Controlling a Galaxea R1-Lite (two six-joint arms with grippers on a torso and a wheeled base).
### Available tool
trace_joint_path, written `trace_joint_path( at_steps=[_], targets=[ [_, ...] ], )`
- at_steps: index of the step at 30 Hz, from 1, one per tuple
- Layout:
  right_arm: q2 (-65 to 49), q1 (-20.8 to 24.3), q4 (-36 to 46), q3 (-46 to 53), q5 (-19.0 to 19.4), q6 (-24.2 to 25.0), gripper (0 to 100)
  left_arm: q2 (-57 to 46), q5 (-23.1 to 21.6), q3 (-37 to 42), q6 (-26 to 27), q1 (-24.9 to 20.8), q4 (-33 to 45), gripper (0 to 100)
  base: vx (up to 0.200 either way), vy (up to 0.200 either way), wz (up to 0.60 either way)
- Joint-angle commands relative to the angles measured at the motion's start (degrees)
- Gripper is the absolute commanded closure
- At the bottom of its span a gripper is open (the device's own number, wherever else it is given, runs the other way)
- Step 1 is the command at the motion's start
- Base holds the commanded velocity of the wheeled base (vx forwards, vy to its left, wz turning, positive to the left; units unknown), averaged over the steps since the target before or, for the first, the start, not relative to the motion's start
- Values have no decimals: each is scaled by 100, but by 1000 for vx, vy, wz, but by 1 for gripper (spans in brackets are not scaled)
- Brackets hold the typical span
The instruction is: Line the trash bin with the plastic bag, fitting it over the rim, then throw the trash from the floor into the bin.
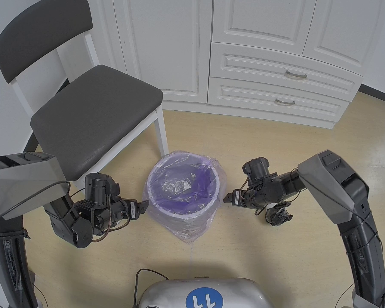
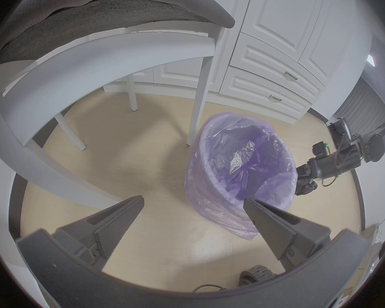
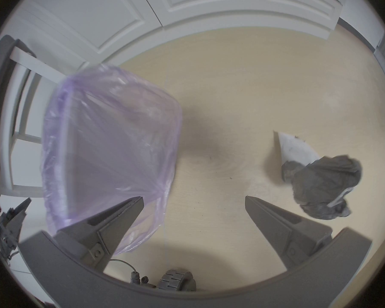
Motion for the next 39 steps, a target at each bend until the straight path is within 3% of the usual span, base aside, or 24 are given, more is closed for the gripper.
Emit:
trace_joint_path(
  at_steps=[1, 10, 15, 20, 26, 39],
  targets=[
    [-1309, 27, -340, 1008, -16, -314, 0, 311, 32, -78, -2, 147, -257, 0, 0, 0, 0],
    [-2566, 150, -1684, 2537, -16, -1043, 0, 873, 14, -307, 69, 411, -372, 0, 0, 0, 0],
    [-2900, 185, -2203, 2915, -24, -1201, 0, 1260, 50, -518, 69, 402, -389, 0, 0, 0, 0],
    [-3304, 194, -2247, 3082, -209, -1228, 0, 1480, 50, -782, 69, 385, -398, 0, 0, 0, 0],
    [-3990, 141, -2256, 3328, -394, -1245, 0, 2156, 190, -1819, 104, 376, -266, 0, 0, 0, 0],
    [-4236, -53, -2537, 3451, -376, -1333, 0, 2315, 296, -3313, 596, 420, 1518, 0, 0, 0, 0]
  ],
)
